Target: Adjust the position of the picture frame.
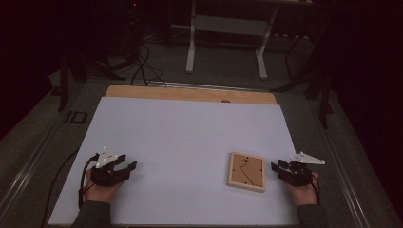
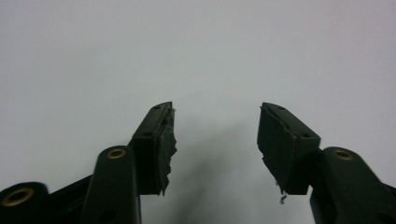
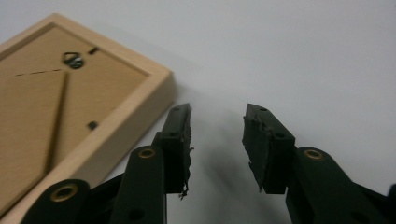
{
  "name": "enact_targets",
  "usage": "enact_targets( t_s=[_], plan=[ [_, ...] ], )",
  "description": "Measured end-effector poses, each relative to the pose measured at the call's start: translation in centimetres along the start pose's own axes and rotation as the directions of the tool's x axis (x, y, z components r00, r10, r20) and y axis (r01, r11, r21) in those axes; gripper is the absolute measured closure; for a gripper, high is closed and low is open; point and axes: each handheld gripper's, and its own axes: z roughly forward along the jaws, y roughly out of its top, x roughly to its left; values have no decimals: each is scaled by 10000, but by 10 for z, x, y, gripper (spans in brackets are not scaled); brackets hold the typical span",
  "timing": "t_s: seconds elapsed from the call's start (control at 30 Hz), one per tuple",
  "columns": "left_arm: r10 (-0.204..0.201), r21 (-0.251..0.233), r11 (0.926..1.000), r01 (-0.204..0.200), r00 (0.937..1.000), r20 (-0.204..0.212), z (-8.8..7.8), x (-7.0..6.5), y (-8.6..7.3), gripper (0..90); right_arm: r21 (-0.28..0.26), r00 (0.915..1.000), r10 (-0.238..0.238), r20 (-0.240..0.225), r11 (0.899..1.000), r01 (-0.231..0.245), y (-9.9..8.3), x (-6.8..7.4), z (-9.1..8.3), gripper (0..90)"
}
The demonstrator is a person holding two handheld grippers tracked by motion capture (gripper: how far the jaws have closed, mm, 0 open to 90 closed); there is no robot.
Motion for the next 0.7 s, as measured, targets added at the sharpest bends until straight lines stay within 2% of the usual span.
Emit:
enact_targets(
  t_s=[0.13, 0.23, 0.4, 0.53, 0.7],
  plan=[
    [120, -280, 9995, -121, 9999, -32, -3, -4, 1, 480, -9, 9995, -309, -50, 9995, 309, 1, 5, 0, 614],
    [12, -554, 9985, -8, 10000, 71, -5, -5, 2, 479, -27, 9990, -418, -135, 9991, 418, 1, 8, -1, 620],
    [-93, -607, 9981, 99, 9999, 99, -6, -4, 2, 477, -137, 9983, -496, -314, 9987, 492, 0, 11, -3, 658],
    [-94, -658, 9978, 102, 9999, 130, -7, -4, 2, 482, -207, 9966, -607, -565, 9980, 596, 1, 15, -4, 732],
    [-59, -607, 9981, 61, 10000, 50, -7, -5, 2, 481, -211, 9929, -813, -868, 9966, 798, 2, 19, -6, 885]
  ],
)
